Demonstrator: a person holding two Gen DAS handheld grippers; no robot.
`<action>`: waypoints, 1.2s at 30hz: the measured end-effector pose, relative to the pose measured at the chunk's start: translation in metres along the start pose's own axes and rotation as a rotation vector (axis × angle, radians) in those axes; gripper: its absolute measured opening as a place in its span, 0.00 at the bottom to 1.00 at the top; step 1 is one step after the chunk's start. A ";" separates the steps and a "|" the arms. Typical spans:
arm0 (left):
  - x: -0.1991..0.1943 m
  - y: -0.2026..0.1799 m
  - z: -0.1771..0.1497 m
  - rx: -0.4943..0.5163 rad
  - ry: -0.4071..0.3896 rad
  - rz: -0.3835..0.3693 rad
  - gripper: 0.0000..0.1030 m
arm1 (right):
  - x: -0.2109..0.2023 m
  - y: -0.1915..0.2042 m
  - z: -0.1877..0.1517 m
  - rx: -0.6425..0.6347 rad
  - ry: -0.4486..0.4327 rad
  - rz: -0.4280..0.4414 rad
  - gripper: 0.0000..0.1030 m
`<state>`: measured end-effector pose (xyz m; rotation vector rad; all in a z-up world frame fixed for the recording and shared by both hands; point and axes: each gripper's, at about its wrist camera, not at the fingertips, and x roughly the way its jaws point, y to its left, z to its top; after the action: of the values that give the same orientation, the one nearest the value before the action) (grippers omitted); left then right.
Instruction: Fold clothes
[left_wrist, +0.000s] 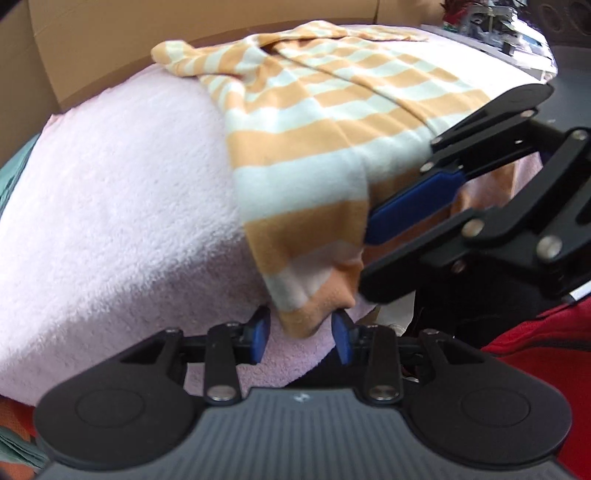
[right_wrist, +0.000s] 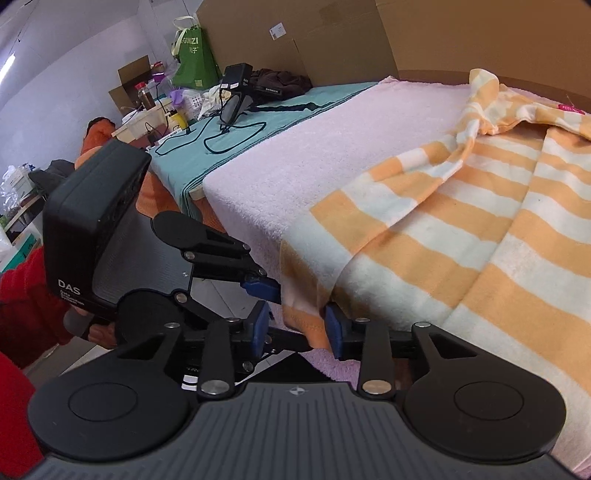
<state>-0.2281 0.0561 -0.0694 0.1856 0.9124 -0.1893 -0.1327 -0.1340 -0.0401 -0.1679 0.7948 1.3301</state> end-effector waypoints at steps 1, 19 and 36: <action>-0.004 0.001 -0.003 0.006 -0.003 0.000 0.37 | 0.001 0.000 -0.002 0.005 0.012 -0.009 0.35; 0.009 -0.015 -0.001 0.079 -0.066 -0.163 0.24 | -0.018 -0.022 -0.021 0.209 0.021 -0.052 0.06; 0.011 0.020 0.111 0.198 -0.276 0.042 0.64 | -0.154 -0.258 0.017 1.012 -0.474 -0.677 0.51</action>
<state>-0.1318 0.0477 -0.0103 0.3527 0.6140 -0.2599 0.1052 -0.3172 -0.0187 0.6153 0.8082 0.2098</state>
